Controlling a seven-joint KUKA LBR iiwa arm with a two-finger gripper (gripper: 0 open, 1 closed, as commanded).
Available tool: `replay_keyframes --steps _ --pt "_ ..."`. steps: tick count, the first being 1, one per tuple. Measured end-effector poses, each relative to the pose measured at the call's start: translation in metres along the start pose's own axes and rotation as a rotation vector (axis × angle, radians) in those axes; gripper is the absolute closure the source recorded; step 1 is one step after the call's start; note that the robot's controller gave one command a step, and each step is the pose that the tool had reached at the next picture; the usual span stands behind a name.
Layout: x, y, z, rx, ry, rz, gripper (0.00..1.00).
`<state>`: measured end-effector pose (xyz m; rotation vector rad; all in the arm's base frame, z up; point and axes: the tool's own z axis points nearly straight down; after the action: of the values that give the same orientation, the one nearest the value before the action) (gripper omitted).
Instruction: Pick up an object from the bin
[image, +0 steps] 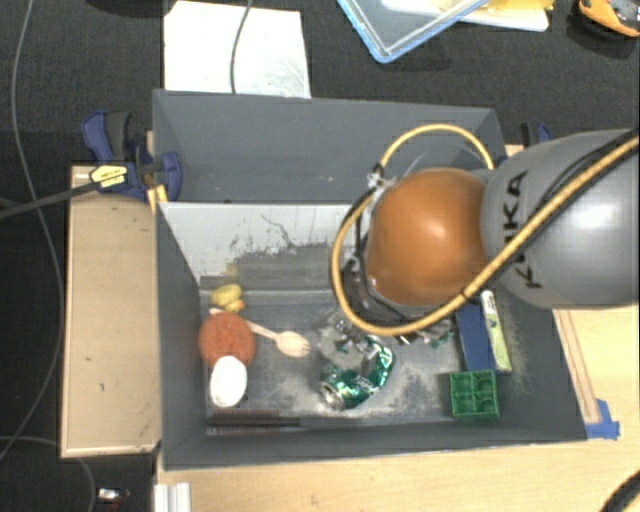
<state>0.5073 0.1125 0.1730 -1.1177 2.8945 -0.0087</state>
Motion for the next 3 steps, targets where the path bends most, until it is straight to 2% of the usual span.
replay_keyframes --steps 1,2,3 --pt "0.002 0.003 0.009 0.000 0.002 0.208 1.00" --pt "0.015 -0.001 0.022 0.001 0.000 -0.027 1.00" --pt "0.018 -0.011 0.025 0.001 0.000 0.171 1.00"
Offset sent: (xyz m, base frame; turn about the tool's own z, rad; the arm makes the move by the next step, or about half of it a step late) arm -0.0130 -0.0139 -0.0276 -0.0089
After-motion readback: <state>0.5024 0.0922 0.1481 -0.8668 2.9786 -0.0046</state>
